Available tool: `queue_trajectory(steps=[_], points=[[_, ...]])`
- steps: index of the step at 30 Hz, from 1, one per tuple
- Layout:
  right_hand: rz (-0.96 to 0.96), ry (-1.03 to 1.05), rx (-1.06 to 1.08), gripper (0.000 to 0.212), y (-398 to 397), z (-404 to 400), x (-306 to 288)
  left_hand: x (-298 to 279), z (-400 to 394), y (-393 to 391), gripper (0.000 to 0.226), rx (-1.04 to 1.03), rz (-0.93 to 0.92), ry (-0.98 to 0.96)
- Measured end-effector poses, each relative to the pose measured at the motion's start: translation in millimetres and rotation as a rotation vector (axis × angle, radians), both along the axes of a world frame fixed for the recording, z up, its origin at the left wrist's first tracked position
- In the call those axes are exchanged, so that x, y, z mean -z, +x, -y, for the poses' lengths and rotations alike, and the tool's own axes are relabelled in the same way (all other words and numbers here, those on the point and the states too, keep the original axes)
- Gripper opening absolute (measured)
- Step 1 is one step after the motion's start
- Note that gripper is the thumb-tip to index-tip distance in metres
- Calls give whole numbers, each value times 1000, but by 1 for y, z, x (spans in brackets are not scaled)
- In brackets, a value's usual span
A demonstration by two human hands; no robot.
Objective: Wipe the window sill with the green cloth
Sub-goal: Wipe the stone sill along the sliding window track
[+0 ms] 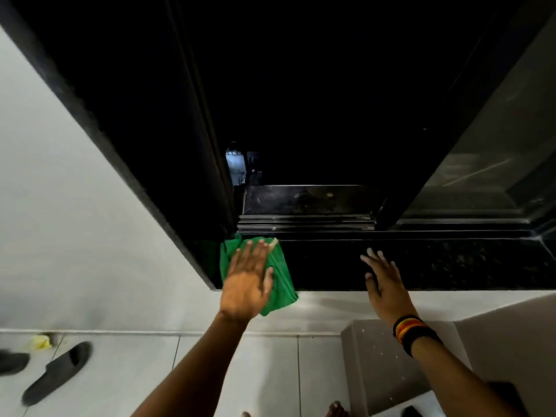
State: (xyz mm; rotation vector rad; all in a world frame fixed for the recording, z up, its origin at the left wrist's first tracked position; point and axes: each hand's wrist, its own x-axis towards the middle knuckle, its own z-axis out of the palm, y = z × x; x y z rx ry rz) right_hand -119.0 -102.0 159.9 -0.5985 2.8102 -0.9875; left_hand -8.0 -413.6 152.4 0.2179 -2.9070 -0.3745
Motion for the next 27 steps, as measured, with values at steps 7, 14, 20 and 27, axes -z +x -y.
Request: queue_trajectory(steps=[7,14,20,27], points=[[-36,20,2,45,1,-2,5,-9,-35,14,66,-350,70,59],[-117,98,32,53,2,4,14,-11,-20,-7,67,-337,127,20],[-76,39,27,55,21,25,-6,-29,-32,23,73,-302,71,188],[-278,286,-563,87,122,125,7,-68,12,44,95,86,463,157]])
